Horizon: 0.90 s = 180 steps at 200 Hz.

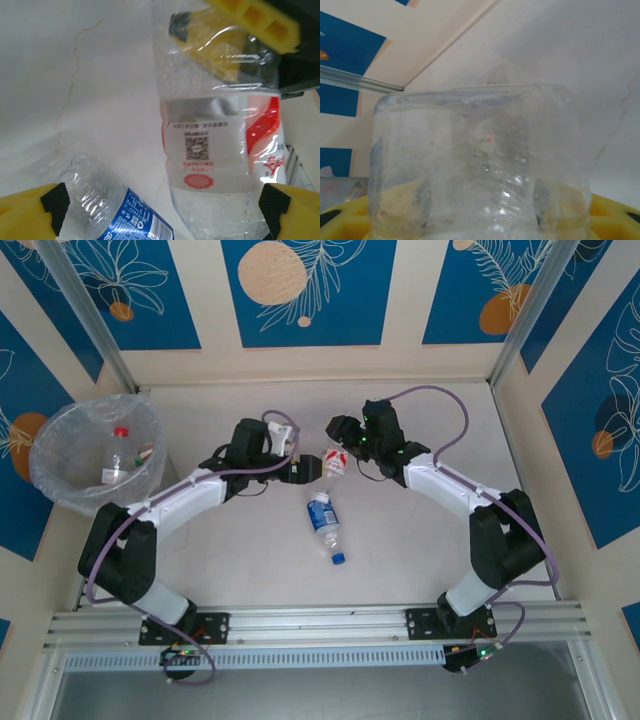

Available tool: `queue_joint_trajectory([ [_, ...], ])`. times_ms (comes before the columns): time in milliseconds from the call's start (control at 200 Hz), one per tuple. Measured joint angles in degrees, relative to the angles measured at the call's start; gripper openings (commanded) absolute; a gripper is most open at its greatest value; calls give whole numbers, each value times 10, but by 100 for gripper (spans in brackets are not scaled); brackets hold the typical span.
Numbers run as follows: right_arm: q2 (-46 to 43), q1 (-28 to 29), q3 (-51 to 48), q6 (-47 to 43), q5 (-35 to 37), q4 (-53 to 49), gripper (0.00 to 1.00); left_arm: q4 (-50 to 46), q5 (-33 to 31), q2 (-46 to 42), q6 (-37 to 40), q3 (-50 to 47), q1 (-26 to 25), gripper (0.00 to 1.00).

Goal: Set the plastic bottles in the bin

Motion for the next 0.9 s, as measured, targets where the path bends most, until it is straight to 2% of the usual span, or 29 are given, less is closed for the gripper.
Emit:
queue_joint_trajectory([
  [180, -1, 8, -7, 1, -1, 0, 55, 5, 0, 24, 21, 24, -27, 99],
  [470, -21, 11, -20, 0, 7, 1, 55, 41, 53, 65, 21, 37, -31, 97],
  [630, -21, 12, -20, 1, 8, 2, 55, 25, 51, 85, 46, 63, -43, 95],
  [900, -16, 12, -19, 2, 8, 0, 56, 10, 43, 90, 73, 71, -54, 80],
])
